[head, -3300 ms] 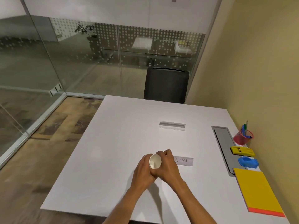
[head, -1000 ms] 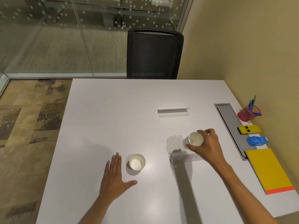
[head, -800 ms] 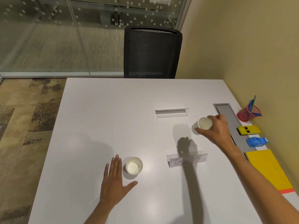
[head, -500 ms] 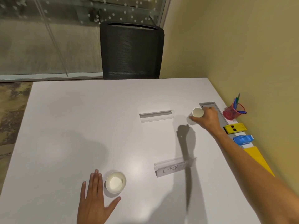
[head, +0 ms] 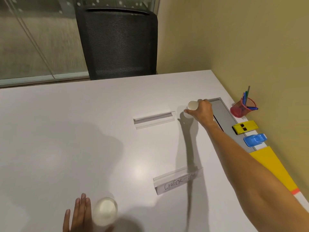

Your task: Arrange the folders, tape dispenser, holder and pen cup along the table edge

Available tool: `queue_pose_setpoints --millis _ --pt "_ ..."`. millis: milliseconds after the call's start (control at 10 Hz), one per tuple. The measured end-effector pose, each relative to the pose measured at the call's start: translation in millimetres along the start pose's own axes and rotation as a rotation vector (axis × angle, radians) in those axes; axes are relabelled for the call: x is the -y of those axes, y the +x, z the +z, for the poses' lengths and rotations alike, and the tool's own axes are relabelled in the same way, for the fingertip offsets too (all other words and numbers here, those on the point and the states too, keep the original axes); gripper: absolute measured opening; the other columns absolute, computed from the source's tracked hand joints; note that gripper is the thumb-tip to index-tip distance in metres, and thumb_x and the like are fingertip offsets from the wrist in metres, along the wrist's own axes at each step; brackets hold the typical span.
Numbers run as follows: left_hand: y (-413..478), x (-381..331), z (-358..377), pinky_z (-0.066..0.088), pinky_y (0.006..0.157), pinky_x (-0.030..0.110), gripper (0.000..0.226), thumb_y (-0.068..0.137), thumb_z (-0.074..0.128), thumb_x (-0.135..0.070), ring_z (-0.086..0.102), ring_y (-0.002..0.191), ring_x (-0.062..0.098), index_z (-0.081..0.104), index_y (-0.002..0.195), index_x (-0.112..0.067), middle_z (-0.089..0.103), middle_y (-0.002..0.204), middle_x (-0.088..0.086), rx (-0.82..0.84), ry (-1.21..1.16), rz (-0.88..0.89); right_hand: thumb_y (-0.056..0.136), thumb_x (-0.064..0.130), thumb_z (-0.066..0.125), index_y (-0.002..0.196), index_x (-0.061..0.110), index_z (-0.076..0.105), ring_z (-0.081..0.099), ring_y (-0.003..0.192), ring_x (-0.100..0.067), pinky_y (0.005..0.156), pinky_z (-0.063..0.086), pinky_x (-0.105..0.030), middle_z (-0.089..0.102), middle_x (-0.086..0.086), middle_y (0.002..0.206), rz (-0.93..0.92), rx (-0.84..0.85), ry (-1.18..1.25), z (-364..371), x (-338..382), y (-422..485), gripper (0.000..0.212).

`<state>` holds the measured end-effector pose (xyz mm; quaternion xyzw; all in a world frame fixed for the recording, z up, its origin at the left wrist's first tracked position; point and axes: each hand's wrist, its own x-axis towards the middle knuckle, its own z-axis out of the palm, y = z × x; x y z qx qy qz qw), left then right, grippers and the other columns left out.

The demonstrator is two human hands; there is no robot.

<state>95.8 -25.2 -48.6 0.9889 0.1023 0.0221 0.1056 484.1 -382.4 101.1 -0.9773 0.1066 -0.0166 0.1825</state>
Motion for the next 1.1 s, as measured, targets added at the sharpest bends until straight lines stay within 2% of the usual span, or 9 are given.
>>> queue_pose_setpoints --millis 100,200,300,400,500,600,800,900,1100 --pt "9.7 -4.1 -18.8 0.014 0.122 0.039 0.069 0.099 0.021 -0.048 0.011 0.154 0.015 0.059 0.107 0.009 0.066 0.111 0.03 -0.078 0.16 0.1 0.066 0.044 0.085 0.101 -0.002 0.061 0.055 0.107 -0.038 0.078 0.054 -0.042 0.059 -0.019 0.11 0.014 0.032 -0.024 10.4 -2.7 6.4 0.064" --pt "13.7 -3.4 -24.0 0.011 0.123 0.038 0.055 0.102 0.021 -0.034 0.009 0.155 0.018 0.058 0.104 0.007 0.06 0.115 0.03 -0.072 0.256 0.189 0.066 0.045 0.085 0.1 -0.003 0.06 0.053 0.11 -0.037 0.077 0.051 -0.04 0.057 -0.019 0.112 0.024 0.046 -0.023 15.8 -6.5 8.6 0.064" --pt "16.4 -3.0 -16.8 0.009 0.123 0.039 0.051 0.102 0.02 -0.031 0.008 0.155 0.02 0.055 0.107 0.006 0.031 0.156 0.021 -0.184 0.341 0.26 0.067 0.045 0.084 0.103 -0.004 0.06 0.051 0.113 -0.037 0.08 0.049 -0.04 0.056 -0.02 0.114 0.029 0.065 -0.024 20.9 -11.9 9.0 0.065" --pt "13.6 -3.2 -8.9 0.01 0.123 0.04 0.052 0.102 0.022 -0.033 0.009 0.155 0.019 0.055 0.109 0.006 0.017 0.164 0.012 -0.268 0.357 0.268 0.068 0.044 0.084 0.105 -0.004 0.06 0.051 0.112 -0.037 0.082 0.051 -0.041 0.056 -0.019 0.115 0.034 0.063 -0.007 24.1 -14.5 8.8 0.065" --pt "11.4 -5.5 -4.7 0.012 0.123 0.04 0.054 0.102 0.021 -0.034 0.011 0.154 0.02 0.056 0.109 0.006 0.049 0.143 0.023 -0.279 0.391 0.242 0.068 0.043 0.084 0.107 -0.002 0.06 0.052 0.112 -0.037 0.082 0.052 -0.042 0.055 -0.018 0.117 0.032 0.047 0.034 29.7 -15.4 9.0 0.064" --pt "8.8 -8.6 -7.8 0.014 0.122 0.041 0.056 0.102 0.02 -0.034 0.012 0.154 0.023 0.057 0.109 0.007 0.068 0.115 0.023 -0.307 0.41 0.258 0.067 0.044 0.083 0.108 -0.001 0.059 0.053 0.112 -0.038 0.083 0.053 -0.042 0.054 -0.018 0.118 0.03 0.05 0.034 32.2 -16.4 9.7 0.066" --pt "1.4 -22.1 -7.1 0.038 0.104 0.052 0.089 0.093 0.02 -0.061 0.017 0.153 0.016 0.064 0.115 0.012 0.066 0.124 0.026 -0.152 0.133 0.085 0.067 0.055 0.08 0.132 0.0 0.044 0.047 0.125 -0.04 0.099 0.044 -0.048 0.05 -0.021 0.134 -0.037 0.009 -0.064 35.4 -19.7 1.6 0.093" --pt "-9.1 -9.0 6.2 0.04 0.105 0.055 0.111 0.072 0.034 -0.083 0.022 0.152 0.015 0.055 0.129 0.009 0.057 0.139 0.02 -0.142 0.075 -0.046 0.075 0.06 0.071 0.14 -0.001 0.038 0.04 0.134 -0.038 0.109 0.036 -0.05 0.045 -0.022 0.143 -0.161 -0.108 -0.067 36.8 -15.7 -25.1 0.095" --pt "-17.4 13.1 26.5 0.026 0.119 0.056 0.128 0.059 0.054 -0.086 0.028 0.15 0.025 0.028 0.152 -0.003 0.029 0.162 0.011 0.063 0.002 -0.006 0.09 0.059 0.052 0.144 0.0 0.037 0.033 0.142 -0.031 0.116 0.032 -0.046 0.041 -0.018 0.151 -0.359 -0.11 0.063 69.3 14.1 -117.5 0.081"
